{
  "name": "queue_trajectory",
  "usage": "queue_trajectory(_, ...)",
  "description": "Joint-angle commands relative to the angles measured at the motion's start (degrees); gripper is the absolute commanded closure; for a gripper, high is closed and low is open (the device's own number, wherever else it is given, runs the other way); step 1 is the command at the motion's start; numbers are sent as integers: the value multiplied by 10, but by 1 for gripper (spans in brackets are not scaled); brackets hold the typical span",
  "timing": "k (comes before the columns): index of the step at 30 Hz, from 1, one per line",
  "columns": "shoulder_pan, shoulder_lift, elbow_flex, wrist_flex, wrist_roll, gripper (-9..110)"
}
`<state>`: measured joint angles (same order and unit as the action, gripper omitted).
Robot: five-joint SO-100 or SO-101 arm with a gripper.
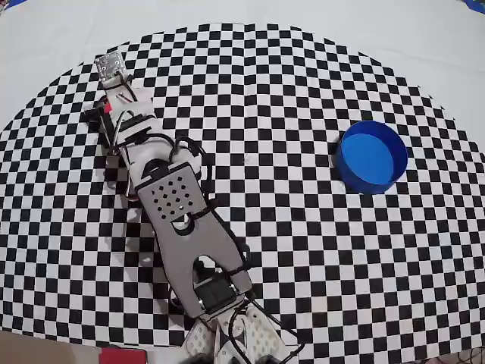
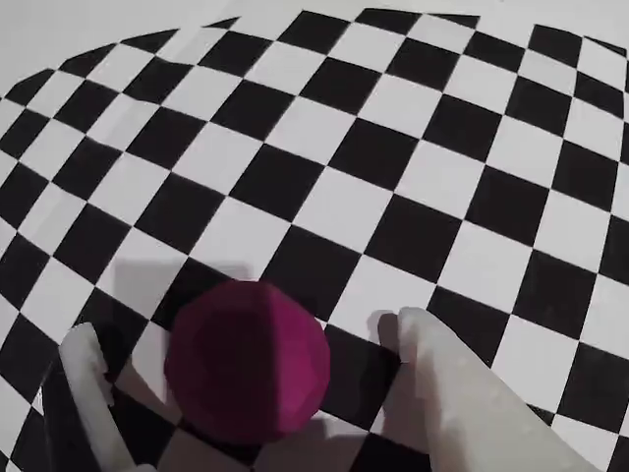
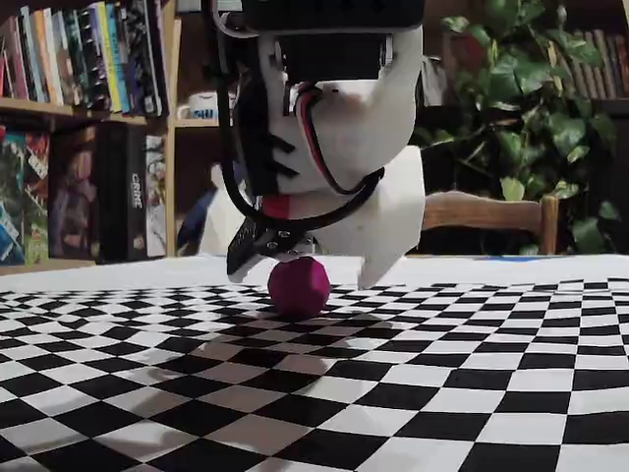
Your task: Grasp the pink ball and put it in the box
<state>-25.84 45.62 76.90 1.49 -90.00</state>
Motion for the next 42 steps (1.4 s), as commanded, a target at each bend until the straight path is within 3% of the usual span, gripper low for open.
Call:
queue_trajectory(1, -4, 8, -23, 2, -3, 65)
queue_trajectory(42, -13, -11, -54, 4, -1, 65)
